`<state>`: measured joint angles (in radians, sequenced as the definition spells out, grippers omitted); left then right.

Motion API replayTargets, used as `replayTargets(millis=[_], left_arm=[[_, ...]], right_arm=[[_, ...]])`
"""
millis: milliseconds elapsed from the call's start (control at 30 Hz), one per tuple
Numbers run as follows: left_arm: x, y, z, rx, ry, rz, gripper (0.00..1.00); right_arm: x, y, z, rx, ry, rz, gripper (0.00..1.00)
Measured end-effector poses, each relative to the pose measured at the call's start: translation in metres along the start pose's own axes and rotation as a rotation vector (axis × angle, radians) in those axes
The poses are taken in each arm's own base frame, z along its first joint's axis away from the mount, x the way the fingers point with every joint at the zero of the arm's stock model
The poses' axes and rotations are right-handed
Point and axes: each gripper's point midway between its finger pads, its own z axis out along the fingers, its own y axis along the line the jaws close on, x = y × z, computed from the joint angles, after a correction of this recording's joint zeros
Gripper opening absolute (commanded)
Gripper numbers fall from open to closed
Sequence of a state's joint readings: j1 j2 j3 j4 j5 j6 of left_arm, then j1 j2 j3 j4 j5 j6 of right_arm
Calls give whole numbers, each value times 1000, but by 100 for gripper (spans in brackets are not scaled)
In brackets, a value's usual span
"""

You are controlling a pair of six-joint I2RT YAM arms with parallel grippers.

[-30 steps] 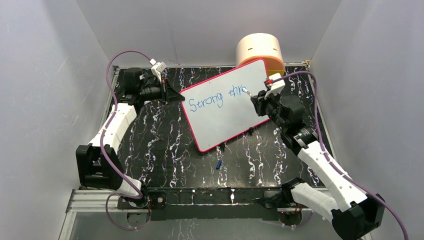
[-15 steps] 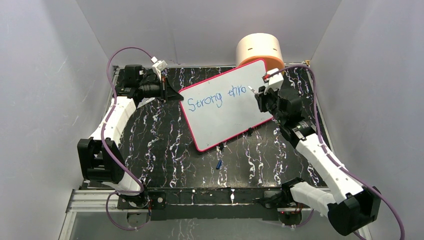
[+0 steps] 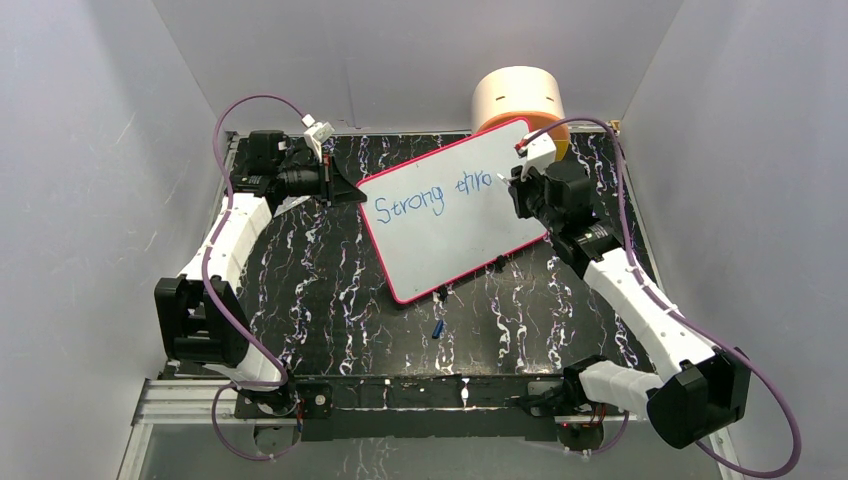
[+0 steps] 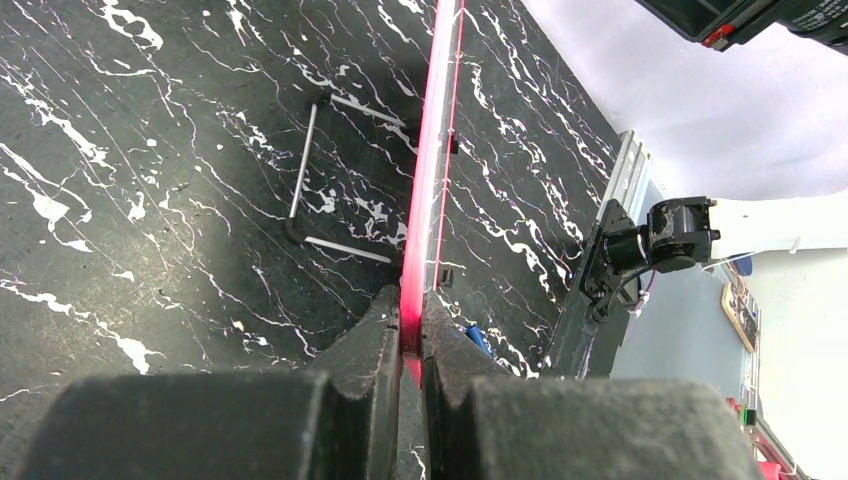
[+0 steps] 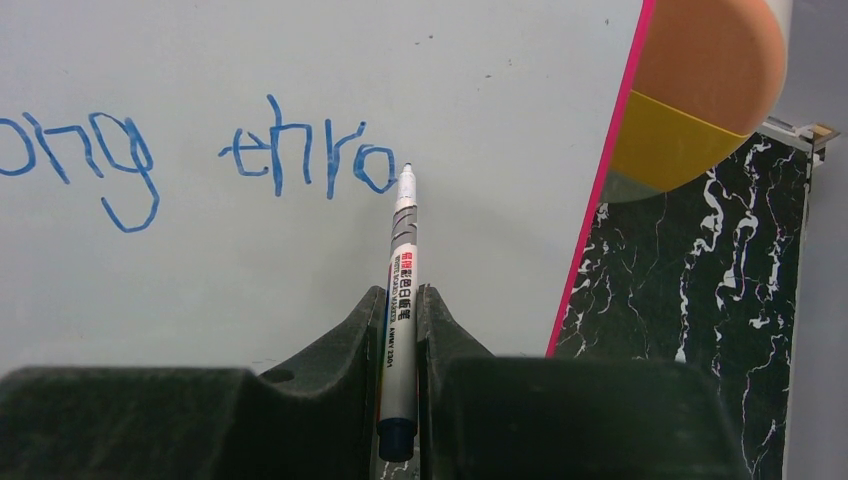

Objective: Write a sentence on the whiteboard

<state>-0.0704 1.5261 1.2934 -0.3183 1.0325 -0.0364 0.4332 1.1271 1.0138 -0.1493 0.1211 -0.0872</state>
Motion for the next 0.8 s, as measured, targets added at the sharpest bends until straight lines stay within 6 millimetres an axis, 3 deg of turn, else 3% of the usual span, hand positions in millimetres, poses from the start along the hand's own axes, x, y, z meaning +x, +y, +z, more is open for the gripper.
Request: replayTargets(millis=[167,800], left_arm=[[3,1,-1,1,-1,-2,0],[7,-1,-4,4,-12,10,0]], right_arm=[[9,-1,4,9,32,-6,0],[6,-5,5,33,17,-3,0]])
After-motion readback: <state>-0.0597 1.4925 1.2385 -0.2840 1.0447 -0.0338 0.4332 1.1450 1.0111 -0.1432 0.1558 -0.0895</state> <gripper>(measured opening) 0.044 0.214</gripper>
